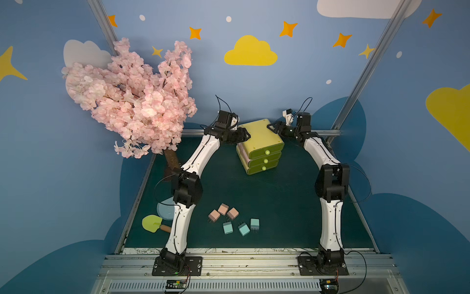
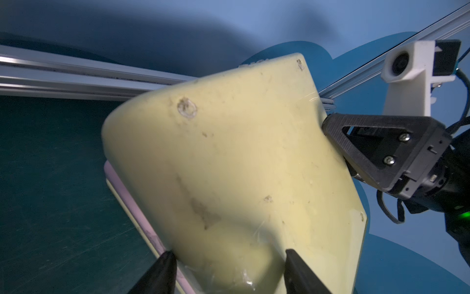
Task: Place the plugs into the drawer by color
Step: Adjust the storage box at the center of the board, then open the drawer in the storage box.
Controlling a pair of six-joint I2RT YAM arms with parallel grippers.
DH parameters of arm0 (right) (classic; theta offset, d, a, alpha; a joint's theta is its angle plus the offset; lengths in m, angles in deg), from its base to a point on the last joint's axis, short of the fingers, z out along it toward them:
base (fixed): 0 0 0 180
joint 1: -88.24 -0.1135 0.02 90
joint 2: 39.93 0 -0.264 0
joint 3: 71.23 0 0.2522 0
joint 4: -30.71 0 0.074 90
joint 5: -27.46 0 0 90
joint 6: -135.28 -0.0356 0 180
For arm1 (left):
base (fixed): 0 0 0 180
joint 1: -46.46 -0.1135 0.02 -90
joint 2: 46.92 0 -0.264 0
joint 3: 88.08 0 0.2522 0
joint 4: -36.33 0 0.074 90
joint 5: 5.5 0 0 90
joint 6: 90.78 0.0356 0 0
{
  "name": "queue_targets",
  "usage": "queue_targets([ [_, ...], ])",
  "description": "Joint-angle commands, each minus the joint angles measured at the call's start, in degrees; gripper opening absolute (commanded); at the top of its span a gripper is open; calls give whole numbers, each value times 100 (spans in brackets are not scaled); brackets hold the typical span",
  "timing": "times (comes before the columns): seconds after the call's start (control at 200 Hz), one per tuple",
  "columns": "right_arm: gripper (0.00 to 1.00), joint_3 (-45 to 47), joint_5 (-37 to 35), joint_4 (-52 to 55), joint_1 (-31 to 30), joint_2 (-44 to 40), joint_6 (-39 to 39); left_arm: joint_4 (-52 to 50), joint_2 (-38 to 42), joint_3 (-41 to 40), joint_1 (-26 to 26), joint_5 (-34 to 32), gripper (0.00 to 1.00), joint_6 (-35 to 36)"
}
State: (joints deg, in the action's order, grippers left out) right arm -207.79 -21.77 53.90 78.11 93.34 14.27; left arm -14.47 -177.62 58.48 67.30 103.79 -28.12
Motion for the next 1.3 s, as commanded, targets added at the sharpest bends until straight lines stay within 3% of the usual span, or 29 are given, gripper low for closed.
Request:
queue_targets([
  [0.0, 70, -104, 888, 374, -552, 129, 24, 526, 326, -209, 311, 556, 66, 37],
  [0.325, 70, -290, 871, 420, -93, -7, -117, 399, 465, -393, 199, 339, 67, 41],
  [0.541, 70, 307, 744, 127, 505, -720, -325, 346, 531, -432, 112, 197, 67, 89],
  [0.651, 70, 1305, 556, -445, 705, -1318, -622, 380, 552, -430, 83, 171, 67, 75],
  [0.871, 69, 4453, -185, -2424, 833, -2845, -1539, 412, 567, -395, 75, 155, 68, -16],
  [1.021, 65, 6527, -733, -4162, 602, -3547, -2294, 416, 615, -455, 78, 132, 72, -88],
  [1.136, 63, 7354, -1016, -4995, 224, -3741, -2424, 456, 650, -527, 85, 167, 77, -136],
  [1.292, 59, 7638, -1005, -5346, -211, -3601, -2378, 408, 673, -573, 94, 121, 78, -116],
])
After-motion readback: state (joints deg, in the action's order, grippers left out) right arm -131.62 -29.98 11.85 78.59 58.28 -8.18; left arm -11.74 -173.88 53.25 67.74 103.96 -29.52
